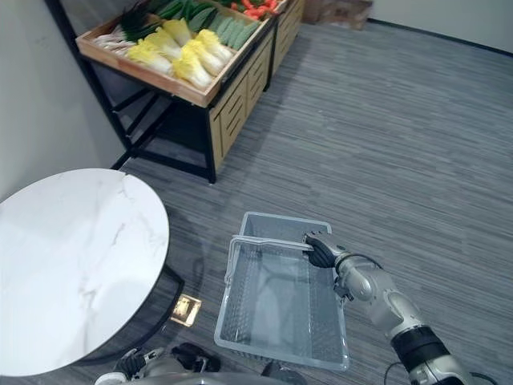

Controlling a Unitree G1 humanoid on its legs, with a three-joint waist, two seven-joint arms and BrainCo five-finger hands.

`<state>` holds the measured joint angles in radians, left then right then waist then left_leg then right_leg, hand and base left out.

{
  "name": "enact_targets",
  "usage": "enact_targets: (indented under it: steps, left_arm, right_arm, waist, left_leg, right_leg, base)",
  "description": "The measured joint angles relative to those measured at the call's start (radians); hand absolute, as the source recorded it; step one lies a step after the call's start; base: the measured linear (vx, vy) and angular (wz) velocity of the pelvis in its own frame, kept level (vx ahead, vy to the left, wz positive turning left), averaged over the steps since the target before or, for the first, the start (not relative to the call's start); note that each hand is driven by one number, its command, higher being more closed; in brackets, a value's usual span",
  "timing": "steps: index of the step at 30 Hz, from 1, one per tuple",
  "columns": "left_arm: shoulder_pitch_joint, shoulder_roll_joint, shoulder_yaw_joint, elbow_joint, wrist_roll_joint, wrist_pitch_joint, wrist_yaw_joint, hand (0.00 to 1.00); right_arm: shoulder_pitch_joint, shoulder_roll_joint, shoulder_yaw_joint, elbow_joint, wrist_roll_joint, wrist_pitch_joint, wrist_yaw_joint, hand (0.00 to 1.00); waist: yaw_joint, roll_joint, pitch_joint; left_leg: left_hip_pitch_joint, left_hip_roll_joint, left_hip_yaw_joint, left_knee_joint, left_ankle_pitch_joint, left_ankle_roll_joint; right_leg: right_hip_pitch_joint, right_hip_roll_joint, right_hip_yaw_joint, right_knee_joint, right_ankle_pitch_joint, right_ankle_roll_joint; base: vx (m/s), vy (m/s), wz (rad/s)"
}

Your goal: Pick vegetable in the basket

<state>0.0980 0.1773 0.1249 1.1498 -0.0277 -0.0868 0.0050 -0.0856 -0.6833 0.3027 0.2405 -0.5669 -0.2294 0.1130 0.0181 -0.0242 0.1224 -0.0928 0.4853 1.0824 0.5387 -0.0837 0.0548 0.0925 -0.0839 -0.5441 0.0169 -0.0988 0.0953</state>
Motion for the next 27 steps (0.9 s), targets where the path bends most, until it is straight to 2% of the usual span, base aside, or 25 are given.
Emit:
enact_targets:
  steps: [1, 2, 3, 4, 5, 7, 8, 9, 11, 13, 16, 22, 24, 25, 27]
  left_arm:
    - [0.015, -0.007, 0.004, -0.009, -0.005, -0.009, 0.004, 0.0]
    - [0.02, -0.013, 0.005, -0.012, -0.006, -0.021, 0.009, 0.0]
    - [0.021, -0.019, 0.006, -0.011, -0.006, -0.022, 0.009, 0.0]
    - [0.029, -0.03, 0.006, -0.01, -0.006, -0.025, 0.01, 0.0]
    - [0.043, -0.036, 0.006, -0.017, -0.006, -0.027, 0.01, 0.0]
    - [0.058, -0.041, 0.006, -0.016, -0.006, -0.03, 0.01, 0.0]
    - [0.06, -0.04, 0.008, -0.015, -0.006, -0.03, 0.01, 0.0]
    - [0.056, -0.041, 0.006, -0.017, -0.006, -0.032, 0.01, 0.0]
    - [0.052, -0.039, 0.008, -0.02, -0.006, -0.035, 0.01, 0.0]
    - [0.055, -0.039, 0.007, -0.036, -0.006, -0.035, 0.009, 0.0]
    - [0.055, -0.034, 0.0, -0.037, -0.006, -0.035, 0.01, 0.0]
    - [0.049, -0.034, -0.034, -0.038, 0.004, -0.035, 0.009, 0.0]
    - [0.045, -0.03, -0.046, -0.037, 0.009, -0.035, 0.01, 0.0]
    - [0.044, -0.025, -0.057, -0.037, 0.009, -0.034, 0.011, 0.0]
    - [0.043, -0.015, -0.085, -0.035, 0.009, -0.034, 0.012, 0.0]
  right_arm:
    - [0.001, -0.002, 0.001, 0.005, 0.0, 0.0, 0.0, 1.0]
    - [0.0, -0.006, 0.001, 0.01, 0.0, 0.0, -0.001, 1.0]
    - [-0.002, -0.007, 0.001, 0.013, 0.0, 0.001, -0.002, 1.0]
    - [-0.003, -0.005, 0.003, 0.013, 0.0, 0.002, -0.002, 1.0]
    - [-0.004, -0.005, 0.011, 0.014, 0.003, 0.0, -0.005, 1.0]
    - [-0.004, -0.003, 0.018, 0.02, 0.023, -0.002, -0.005, 1.0]
    - [-0.004, 0.001, 0.019, 0.023, 0.026, -0.002, -0.005, 1.0]
    - [-0.007, -0.002, 0.019, 0.025, 0.028, -0.002, -0.007, 1.0]
    - [-0.011, 0.001, 0.02, 0.033, 0.036, -0.002, -0.007, 1.0]
    - [-0.027, 0.0, 0.022, 0.053, 0.036, -0.002, -0.007, 1.0]
    - [-0.029, 0.0, 0.022, 0.054, 0.037, -0.008, -0.007, 1.0]
    - [0.023, 0.002, 0.015, 0.05, 0.037, -0.012, -0.01, 1.0]
    - [0.05, 0.012, 0.008, 0.05, 0.036, -0.01, -0.01, 1.0]
    - [0.068, 0.032, -0.011, 0.05, 0.034, -0.002, -0.01, 1.0]
    - [0.059, 0.048, -0.038, 0.049, 0.032, 0.008, -0.02, 1.0]
  waist:
    - [0.004, -0.001, 0.001]
    - [0.014, -0.009, 0.008]
    - [0.017, -0.004, 0.009]
    - [0.02, 0.004, 0.008]
    - [0.023, 0.012, 0.008]
    - [0.023, 0.032, 0.008]
    - [0.022, 0.042, 0.002]
    - [0.019, 0.027, 0.011]
    - [0.024, 0.012, 0.021]
    - [0.027, 0.015, 0.022]
    - [0.027, 0.017, 0.021]
    - [0.015, 0.013, 0.021]
    - [0.016, 0.012, 0.021]
    - [0.011, 0.008, 0.023]
    - [0.017, 0.008, 0.025]
  left_leg:
    - [-0.019, -0.005, -0.133, 0.026, 0.041, -0.014]
    - [-0.049, -0.039, -0.295, 0.028, 0.048, -0.05]
    - [-0.054, -0.067, -0.38, 0.019, 0.032, -0.073]
    - [-0.061, -0.138, -0.545, -0.03, 0.005, -0.109]
    - [-0.054, -0.208, -0.68, -0.119, -0.004, -0.125]
    - [-0.021, -0.269, -0.83, -0.279, 0.006, -0.147]
    - [0.002, -0.282, -0.863, -0.313, 0.001, -0.159]
    - [0.008, -0.304, -0.903, -0.354, -0.006, -0.172]
    - [0.008, -0.326, -0.899, -0.355, -0.006, -0.171]
    - [0.012, -0.342, -0.875, -0.342, -0.032, -0.151]
    - [0.014, -0.363, -0.873, -0.356, -0.045, -0.147]
    - [0.029, -0.409, -0.868, -0.401, -0.045, -0.129]
    - [0.024, -0.42, -0.87, -0.394, -0.077, -0.117]
    - [0.027, -0.429, -0.873, -0.386, -0.096, -0.109]
    - [0.052, -0.426, -0.869, -0.39, -0.113, -0.097]
  right_leg:
    - [0.01, -0.003, 0.034, -0.002, 0.01, -0.015]
    - [0.012, -0.013, 0.084, -0.003, 0.014, -0.022]
    - [0.011, -0.017, 0.106, -0.003, 0.018, -0.027]
    - [-0.004, -0.027, 0.15, 0.0, 0.022, -0.033]
    - [-0.027, -0.029, 0.2, 0.005, 0.033, -0.031]
    - [-0.062, -0.014, 0.259, 0.007, 0.046, -0.02]
    - [-0.076, -0.014, 0.277, 0.004, 0.049, -0.015]
    - [-0.091, -0.021, 0.309, -0.026, 0.073, -0.005]
    - [-0.09, -0.033, 0.333, -0.065, 0.111, 0.009]
    - [-0.098, -0.048, 0.365, -0.075, 0.13, 0.025]
    - [-0.12, -0.059, 0.394, -0.086, 0.151, 0.035]
    - [-0.144, -0.091, 0.423, -0.092, 0.157, 0.05]
    - [-0.197, -0.103, 0.442, 0.002, 0.111, 0.047]
    - [-0.23, -0.114, 0.447, 0.096, 0.081, 0.038]
    - [-0.327, -0.121, 0.423, 0.299, 0.068, 0.003]
  base:
    - [-0.09, -0.087, -0.82]
    - [-0.08, -0.062, -0.92]
    - [-0.05, 0.014, -1.07]
    - [-0.05, 0.086, -1.15]
    - [-0.03, 0.152, -1.17]
    - [-0.01, 0.145, -0.92]
    - [0.04, 0.146, -0.77]
    - [0.04, 0.132, -0.46]
    - [0.0, 0.131, -0.38]
    - [-0.06, 0.127, -0.39]
    - [-0.06, 0.087, -0.32]
    - [-0.02, 0.049, -0.14]
    - [0.03, 0.081, -0.19]
    - [0.08, 0.09, -0.34]
    - [0.09, 0.077, -0.44]
